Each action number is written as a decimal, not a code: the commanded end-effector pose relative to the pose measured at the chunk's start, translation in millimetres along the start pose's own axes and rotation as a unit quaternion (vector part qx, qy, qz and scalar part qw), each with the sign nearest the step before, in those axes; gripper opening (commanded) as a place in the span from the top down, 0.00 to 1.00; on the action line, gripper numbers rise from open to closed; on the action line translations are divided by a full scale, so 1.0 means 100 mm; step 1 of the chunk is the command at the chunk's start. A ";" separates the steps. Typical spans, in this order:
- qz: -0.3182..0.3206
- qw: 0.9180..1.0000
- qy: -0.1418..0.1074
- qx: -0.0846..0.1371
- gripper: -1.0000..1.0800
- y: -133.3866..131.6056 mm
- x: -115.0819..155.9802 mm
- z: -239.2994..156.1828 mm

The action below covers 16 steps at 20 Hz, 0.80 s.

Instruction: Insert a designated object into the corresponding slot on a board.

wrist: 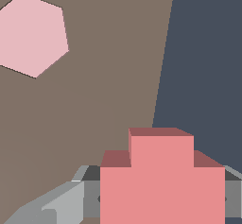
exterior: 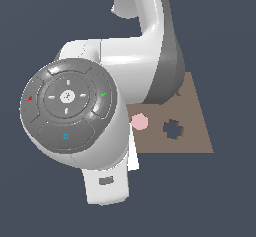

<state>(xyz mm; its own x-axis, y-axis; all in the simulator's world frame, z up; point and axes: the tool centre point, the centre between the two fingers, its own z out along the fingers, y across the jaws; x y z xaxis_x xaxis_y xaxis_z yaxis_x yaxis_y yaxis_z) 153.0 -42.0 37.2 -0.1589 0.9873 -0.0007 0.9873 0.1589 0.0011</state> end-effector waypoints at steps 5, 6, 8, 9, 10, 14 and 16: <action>-0.101 0.995 0.000 0.000 1.00 0.10 0.35 -0.01; -0.116 0.993 0.000 0.000 1.00 0.11 0.40 -0.01; -0.146 0.989 0.000 0.000 1.00 0.13 0.51 -0.01; -0.161 0.987 0.000 0.000 1.00 0.13 0.57 -0.02; -0.176 0.984 0.000 0.000 1.00 0.13 0.62 -0.02; -0.236 0.972 0.000 0.000 1.00 0.12 0.85 -0.02; -0.267 0.964 0.000 0.000 1.00 0.10 0.96 -0.02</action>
<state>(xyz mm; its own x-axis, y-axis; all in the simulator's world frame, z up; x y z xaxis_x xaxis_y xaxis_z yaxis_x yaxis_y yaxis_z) 150.2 46.4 38.8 -0.6059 0.7956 -0.0007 0.7956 0.6059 0.0009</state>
